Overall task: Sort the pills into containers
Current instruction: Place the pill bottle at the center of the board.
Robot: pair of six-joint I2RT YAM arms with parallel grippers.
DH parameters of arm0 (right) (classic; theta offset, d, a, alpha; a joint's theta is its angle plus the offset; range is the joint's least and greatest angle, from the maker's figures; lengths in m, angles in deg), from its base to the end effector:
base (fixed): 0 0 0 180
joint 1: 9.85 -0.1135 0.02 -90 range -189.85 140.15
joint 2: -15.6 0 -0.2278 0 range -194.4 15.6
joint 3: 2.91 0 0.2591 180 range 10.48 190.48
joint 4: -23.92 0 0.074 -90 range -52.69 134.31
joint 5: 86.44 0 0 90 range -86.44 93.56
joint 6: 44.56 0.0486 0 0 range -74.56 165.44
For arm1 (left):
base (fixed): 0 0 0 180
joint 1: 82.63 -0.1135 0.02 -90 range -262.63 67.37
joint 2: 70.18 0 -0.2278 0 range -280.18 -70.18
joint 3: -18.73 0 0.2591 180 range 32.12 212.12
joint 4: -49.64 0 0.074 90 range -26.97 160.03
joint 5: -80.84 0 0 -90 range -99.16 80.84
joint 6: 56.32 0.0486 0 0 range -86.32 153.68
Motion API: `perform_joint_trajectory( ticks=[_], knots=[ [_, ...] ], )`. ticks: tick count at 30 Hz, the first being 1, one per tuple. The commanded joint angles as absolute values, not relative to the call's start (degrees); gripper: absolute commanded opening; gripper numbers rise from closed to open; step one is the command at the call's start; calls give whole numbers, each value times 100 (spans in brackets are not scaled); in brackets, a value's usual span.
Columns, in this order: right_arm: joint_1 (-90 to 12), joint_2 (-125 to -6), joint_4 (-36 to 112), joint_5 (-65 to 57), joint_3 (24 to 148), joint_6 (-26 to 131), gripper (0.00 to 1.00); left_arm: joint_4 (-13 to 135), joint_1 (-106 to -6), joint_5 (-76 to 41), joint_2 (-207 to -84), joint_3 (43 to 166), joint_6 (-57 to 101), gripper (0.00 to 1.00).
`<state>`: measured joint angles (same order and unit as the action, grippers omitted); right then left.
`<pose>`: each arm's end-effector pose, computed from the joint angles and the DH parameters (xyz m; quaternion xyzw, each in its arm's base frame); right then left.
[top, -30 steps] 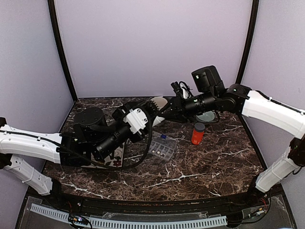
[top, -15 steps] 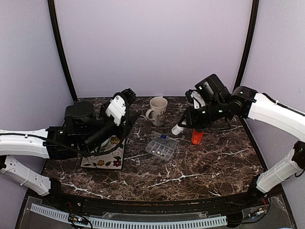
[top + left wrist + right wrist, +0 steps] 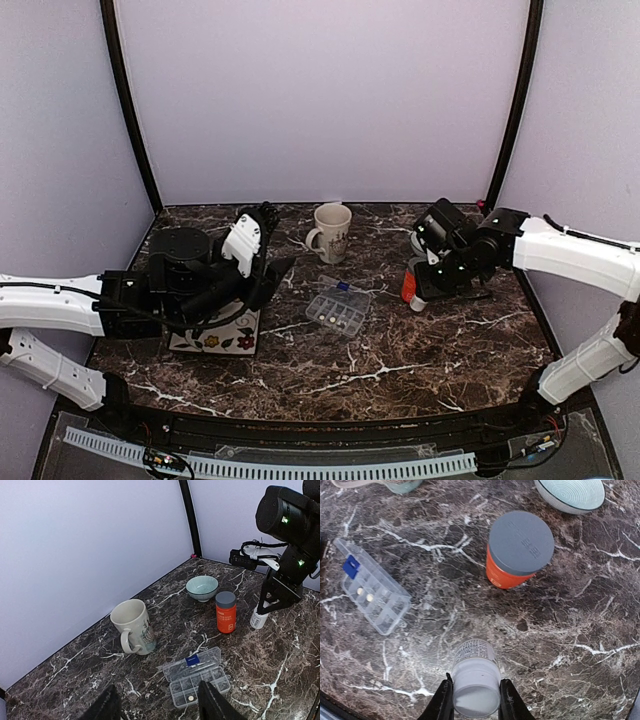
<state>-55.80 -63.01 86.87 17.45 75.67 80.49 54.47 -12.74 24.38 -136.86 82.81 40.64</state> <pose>0.2094 0.1997 0.2287 -0.0636 0.9635 0.0612 0.2527 0.1291 -0.2745 0.2961 0.2980 0.6820 -0.1448 0.6520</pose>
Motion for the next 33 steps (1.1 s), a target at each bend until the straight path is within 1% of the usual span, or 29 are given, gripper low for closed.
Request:
perform_joint_trajectory(
  ticks=[1, 7, 17, 23, 33],
  knots=[
    [-5441, -6431, 8505, 2156, 7281, 7918, 1, 5608, -1310, 2346, -13514, 8139, 3612, 54],
    [-5214, -6744, 8208, 2218, 6983, 7811, 3, 5662, -1310, 2275, -13522, 8073, 3427, 54],
    [-4938, -7062, 7739, 2083, 6840, 7644, 4, 5653, -1310, 2300, -13521, 8036, 3412, 53],
    [-4859, -7250, 7567, 1886, 6798, 7589, 11, 5635, -1310, 2289, -13587, 8063, 3463, 53],
    [-4835, -7412, 7453, 1739, 6746, 7559, 16, 5606, -1319, 2293, -13632, 8090, 3520, 53]
  ],
)
